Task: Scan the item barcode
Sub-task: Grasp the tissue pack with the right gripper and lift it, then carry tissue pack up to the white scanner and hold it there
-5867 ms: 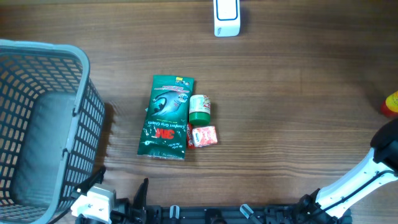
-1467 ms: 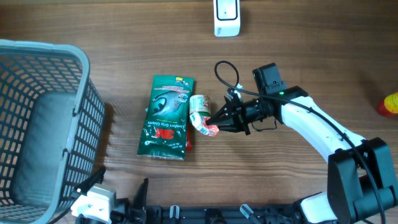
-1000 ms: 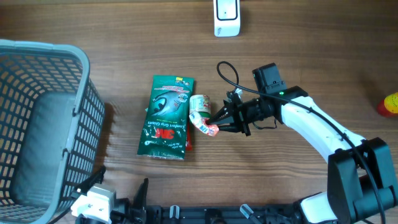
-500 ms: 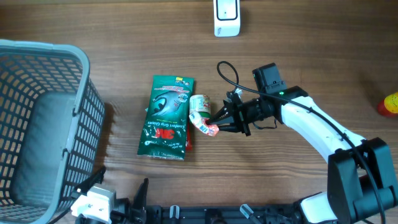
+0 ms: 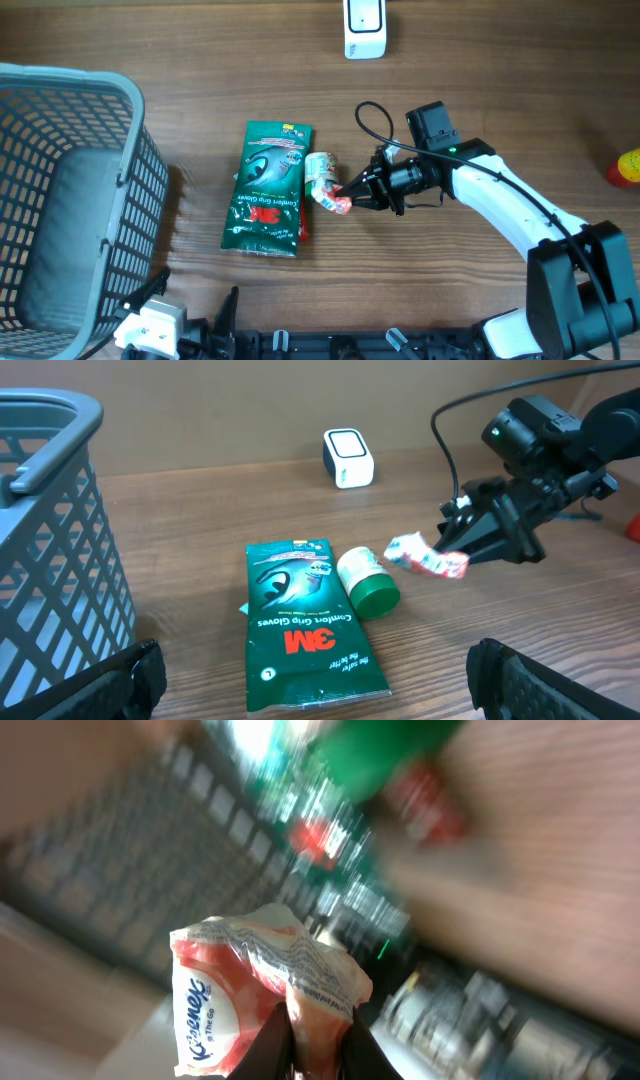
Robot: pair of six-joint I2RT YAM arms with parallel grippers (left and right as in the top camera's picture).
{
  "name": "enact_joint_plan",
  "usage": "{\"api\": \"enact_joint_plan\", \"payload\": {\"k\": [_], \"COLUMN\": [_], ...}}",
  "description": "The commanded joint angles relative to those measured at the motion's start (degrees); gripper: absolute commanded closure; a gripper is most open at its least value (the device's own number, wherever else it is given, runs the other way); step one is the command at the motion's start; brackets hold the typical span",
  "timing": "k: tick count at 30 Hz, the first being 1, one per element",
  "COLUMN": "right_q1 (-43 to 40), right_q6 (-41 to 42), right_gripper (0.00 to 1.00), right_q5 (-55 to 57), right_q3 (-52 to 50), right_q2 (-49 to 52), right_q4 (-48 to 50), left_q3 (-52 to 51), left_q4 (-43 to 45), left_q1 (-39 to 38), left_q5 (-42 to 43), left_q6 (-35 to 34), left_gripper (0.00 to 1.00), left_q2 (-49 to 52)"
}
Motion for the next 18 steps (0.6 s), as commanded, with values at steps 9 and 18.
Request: {"api": "enact_joint_plan", "payload": {"k": [9,18], "right_q1": [-1.38,-1.38], "right_q6": [-15.78,-27.87], "right_gripper": [0.95,0.95], "right_q5": [23.63,62.55], "right_q3": [1.09,1.09], "right_q2": [-0.76,1.29], "right_q4": [38.6,60.06], "left_q3": [-0.15,-0.15], "left_q4": [0.13,0.13], "left_q1": [-0.24,-0.24], "left_q5": [0.9,0.9], "left_q6": [0.85,0.85], "left_gripper": [0.0,0.0], "left_q2": [-0.42,-0.39]}}
